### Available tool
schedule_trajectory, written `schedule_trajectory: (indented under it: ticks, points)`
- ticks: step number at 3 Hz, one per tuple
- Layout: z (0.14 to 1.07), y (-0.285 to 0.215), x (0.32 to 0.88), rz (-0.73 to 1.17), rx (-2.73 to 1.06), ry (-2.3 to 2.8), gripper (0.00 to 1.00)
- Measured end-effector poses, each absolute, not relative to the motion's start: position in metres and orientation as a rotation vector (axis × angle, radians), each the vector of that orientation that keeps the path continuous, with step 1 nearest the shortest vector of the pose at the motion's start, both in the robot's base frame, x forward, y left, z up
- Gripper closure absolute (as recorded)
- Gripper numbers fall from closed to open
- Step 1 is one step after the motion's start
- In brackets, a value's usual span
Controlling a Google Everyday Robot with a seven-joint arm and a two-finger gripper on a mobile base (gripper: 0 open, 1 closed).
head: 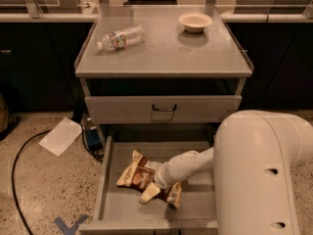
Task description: Pick brown chip bag from middle drawer and place on counter
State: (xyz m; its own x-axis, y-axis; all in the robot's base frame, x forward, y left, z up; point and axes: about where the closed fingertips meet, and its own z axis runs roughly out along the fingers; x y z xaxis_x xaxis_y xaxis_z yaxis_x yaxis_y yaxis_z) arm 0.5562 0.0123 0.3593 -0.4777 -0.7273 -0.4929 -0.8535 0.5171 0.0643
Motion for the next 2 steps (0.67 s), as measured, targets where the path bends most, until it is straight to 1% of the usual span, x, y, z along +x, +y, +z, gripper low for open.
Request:
schedule_trajectory:
  ticks: [1,2]
  points:
    - [0.3556,0.0201,0.5518,0.449,-1.305,2.354,0.18]
    - [0.3557,0.0199,0.5519,0.448,-1.305,2.354,0.42]
